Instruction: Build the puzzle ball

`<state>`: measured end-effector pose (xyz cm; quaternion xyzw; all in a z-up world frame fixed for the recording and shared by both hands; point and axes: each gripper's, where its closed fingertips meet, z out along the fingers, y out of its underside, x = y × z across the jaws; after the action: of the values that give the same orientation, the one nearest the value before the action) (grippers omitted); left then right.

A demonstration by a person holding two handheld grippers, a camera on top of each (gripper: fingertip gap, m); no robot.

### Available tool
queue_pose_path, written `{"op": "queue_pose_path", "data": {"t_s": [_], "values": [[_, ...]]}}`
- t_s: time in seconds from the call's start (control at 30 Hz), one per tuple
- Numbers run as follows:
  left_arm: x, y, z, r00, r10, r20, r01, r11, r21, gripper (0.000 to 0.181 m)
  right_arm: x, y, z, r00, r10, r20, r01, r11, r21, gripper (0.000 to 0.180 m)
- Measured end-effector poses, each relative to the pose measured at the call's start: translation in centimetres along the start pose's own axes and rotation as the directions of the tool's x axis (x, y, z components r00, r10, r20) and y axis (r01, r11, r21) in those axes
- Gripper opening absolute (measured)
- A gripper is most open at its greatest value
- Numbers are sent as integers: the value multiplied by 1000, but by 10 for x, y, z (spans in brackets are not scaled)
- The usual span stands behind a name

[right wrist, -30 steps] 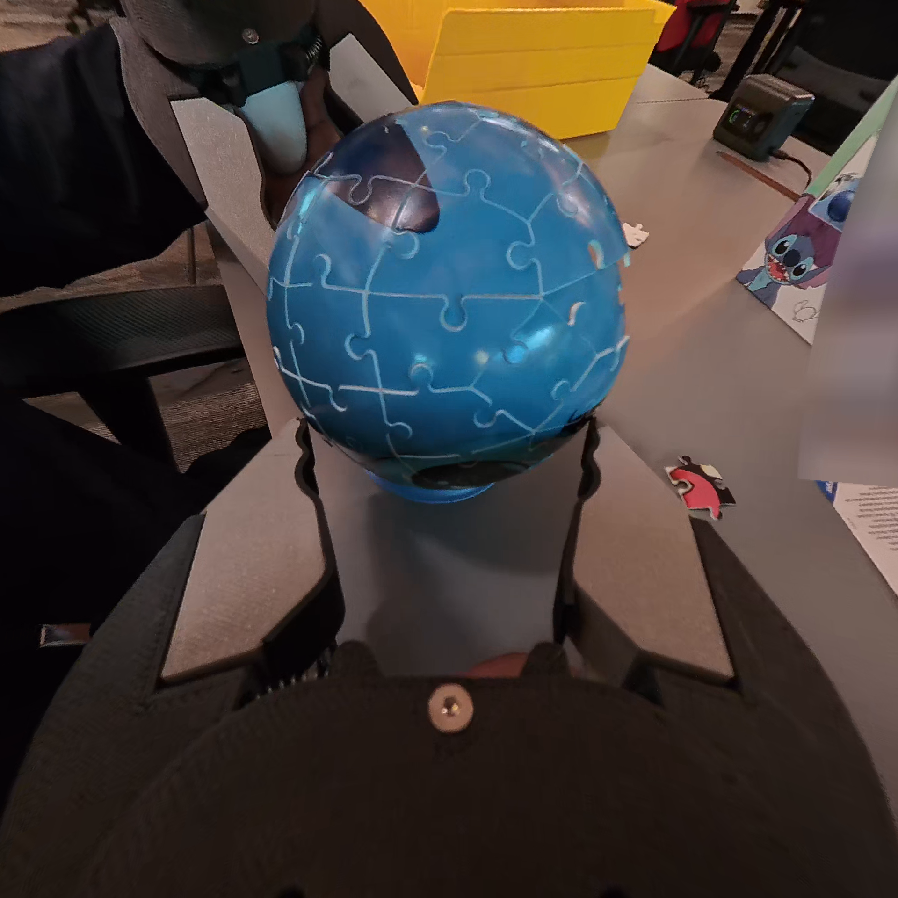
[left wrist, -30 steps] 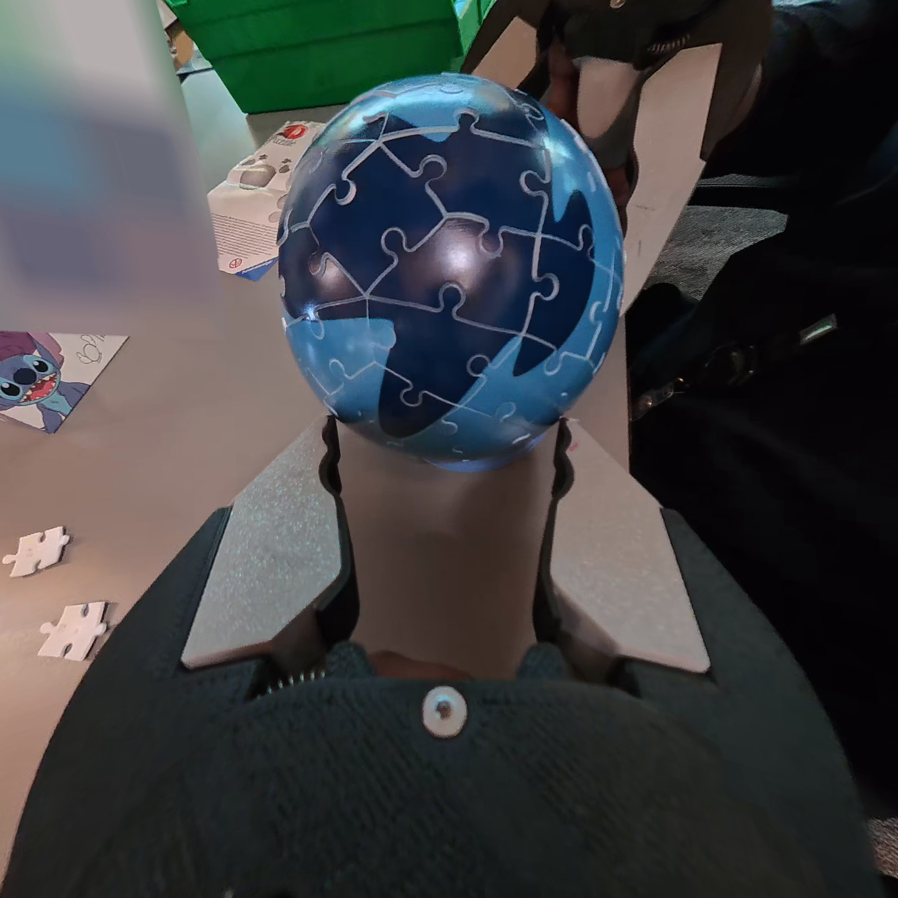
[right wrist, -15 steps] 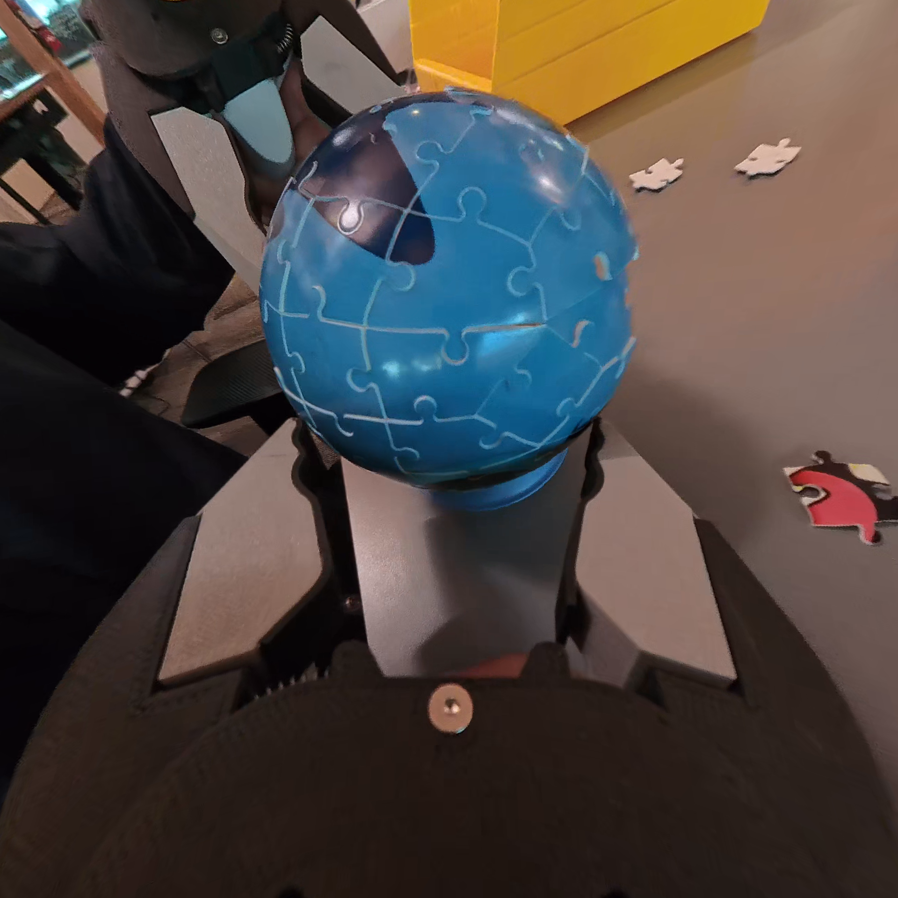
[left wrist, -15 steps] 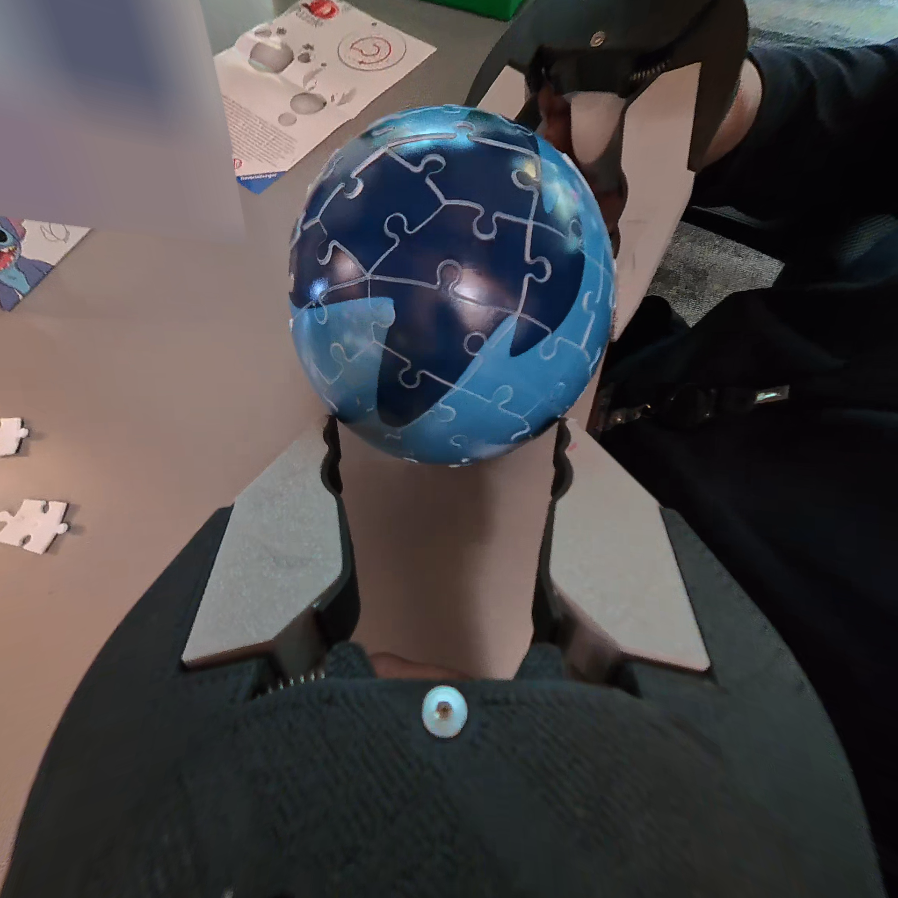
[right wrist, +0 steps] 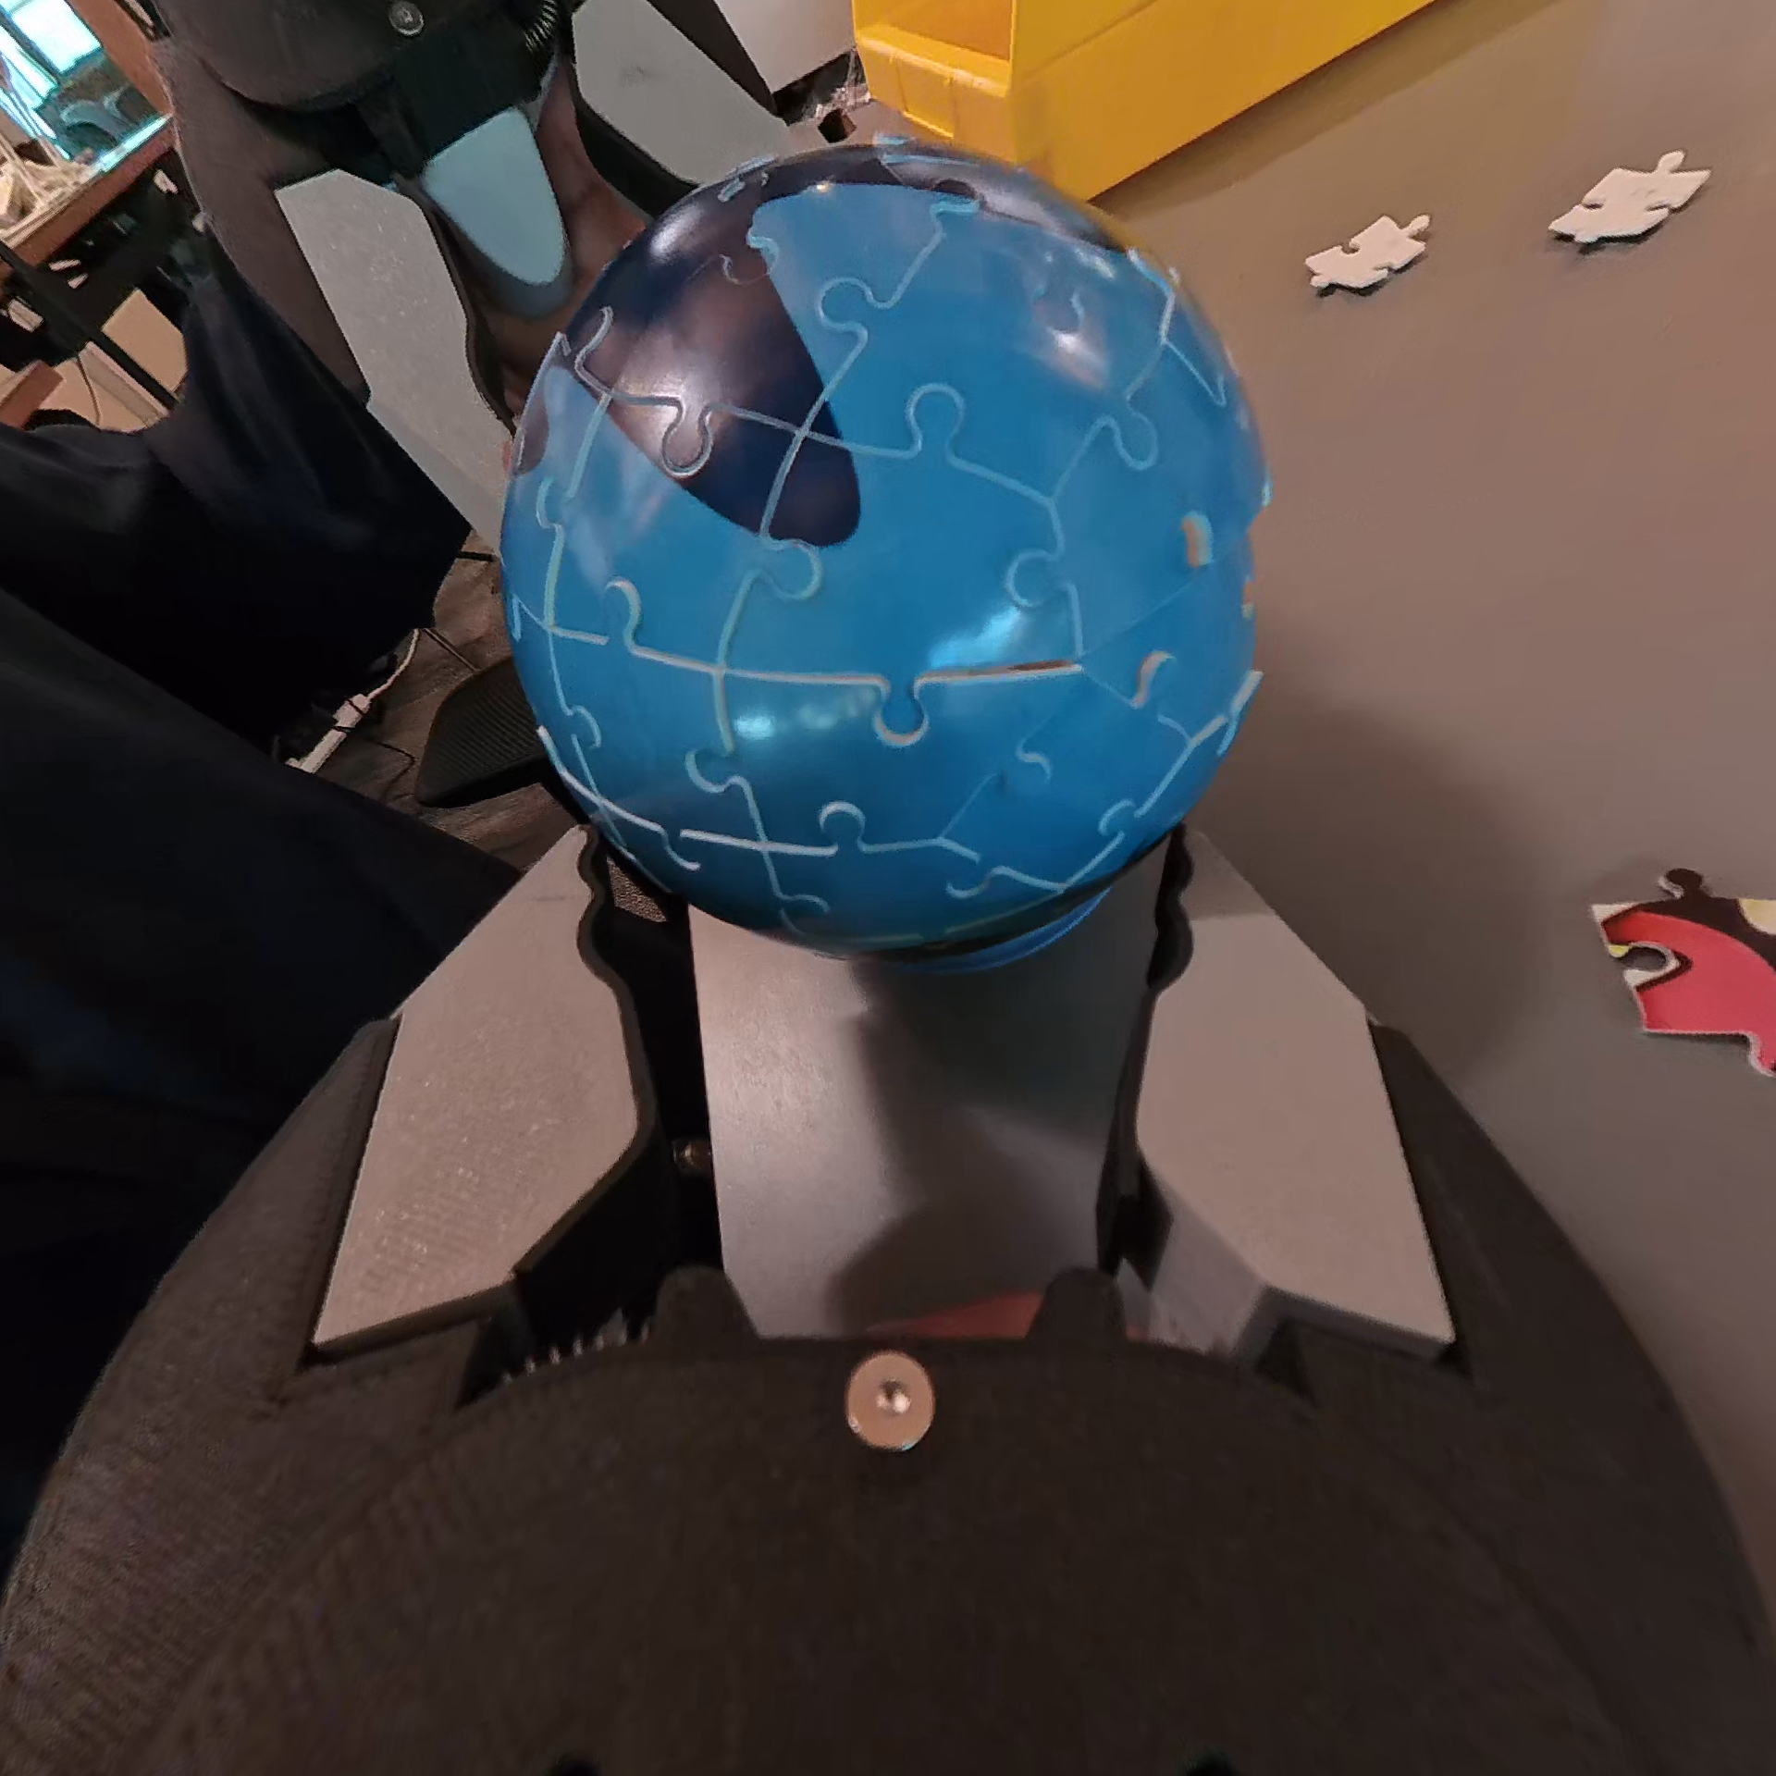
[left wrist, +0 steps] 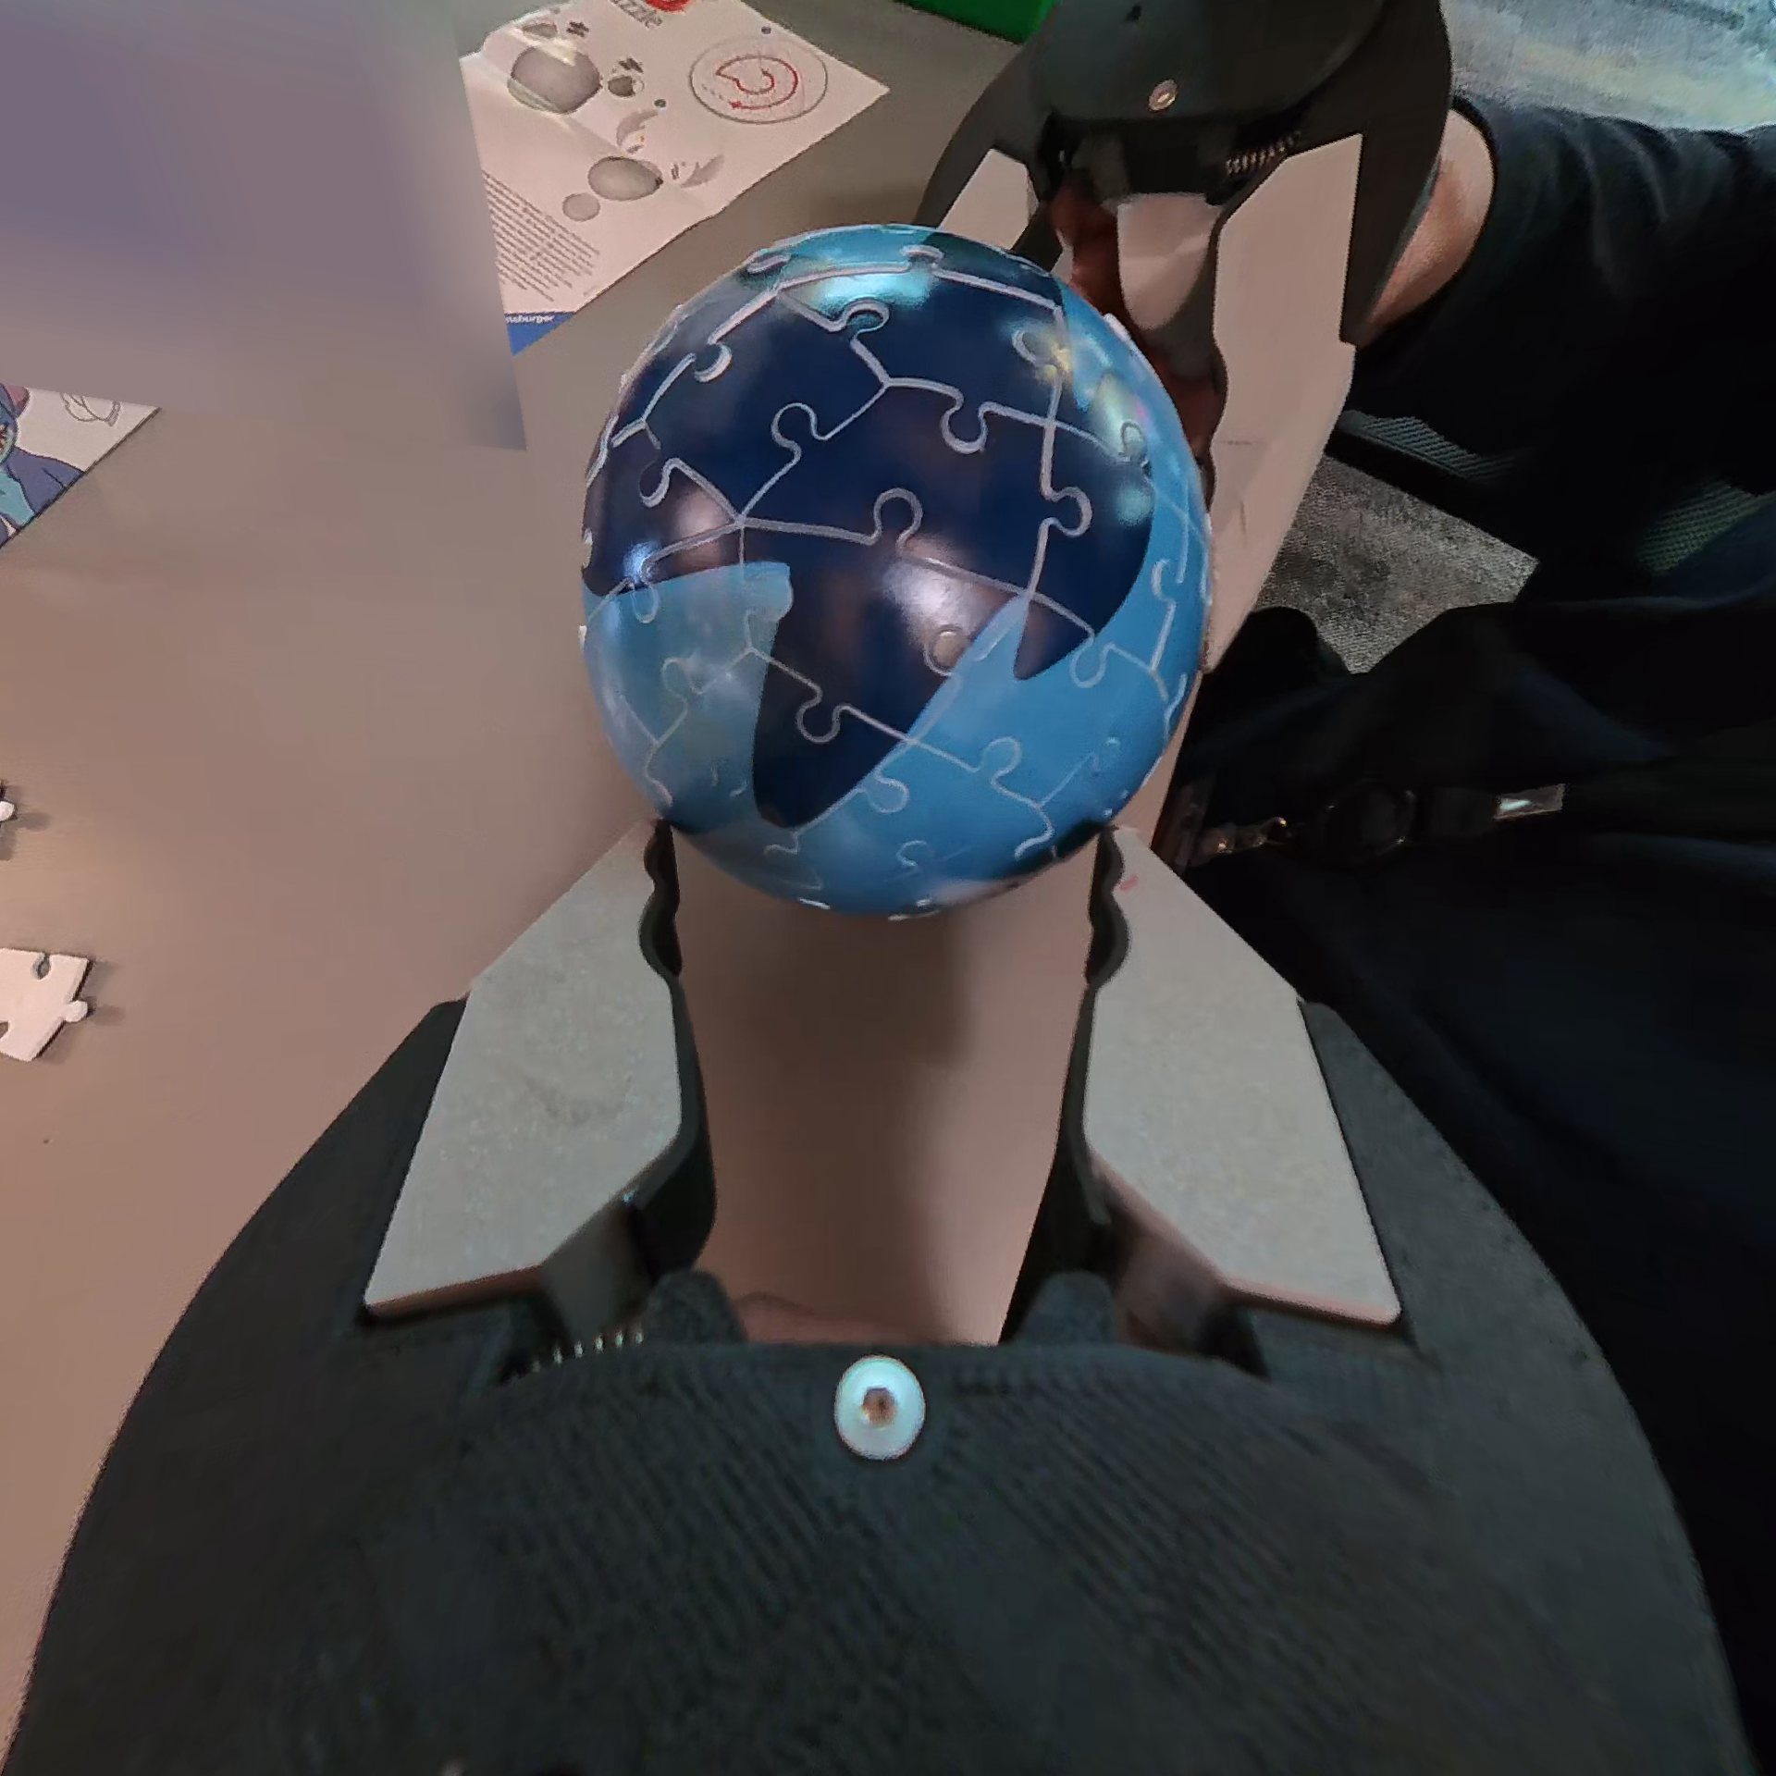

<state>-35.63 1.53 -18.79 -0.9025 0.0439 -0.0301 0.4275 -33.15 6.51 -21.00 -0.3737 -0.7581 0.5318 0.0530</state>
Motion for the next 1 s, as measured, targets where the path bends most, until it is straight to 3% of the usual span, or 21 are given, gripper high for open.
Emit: {"op": "queue_pose_path", "data": {"t_s": [0.3, 0.47, 0.53, 0.6, 0.77, 0.9, 1.0], "values": [[3, 10, -18, 1000, -21, 9, 21, 999, 44, 82, 12, 7, -39, 993, -43, -110, 48, 998, 47, 102], [-5, 37, -18, 990, -107, 91, 107, 994, 9, 83, 18, 26, -69, 982, -81, -169, 86, 996, 25, 103], [-15, 42, -16, 975, -102, 198, 100, 995, 18, 81, 12, 34, -73, 988, -60, -141, 63, 998, 12, 102], [-20, 44, -12, 953, -83, 292, 81, 997, 19, 86, 1, 35, -71, 994, -50, -99, 52, 999, 15, 101], [-18, 48, 4, 934, -66, 352, 75, 997, -10, 87, -22, 33, -48, 999, -20, -48, 21, 1000, 23, 105], [-20, 61, 15, 924, -84, 373, 109, 993, -45, 87, -31, 31, -26, 997, 79, -24, -78, 997, 28, 102], [-18, 59, 21, 929, -116, 352, 132, 991, -21, 86, -26, 30, -13, 992, 87, -88, -86, 996, 19, 103]]}}
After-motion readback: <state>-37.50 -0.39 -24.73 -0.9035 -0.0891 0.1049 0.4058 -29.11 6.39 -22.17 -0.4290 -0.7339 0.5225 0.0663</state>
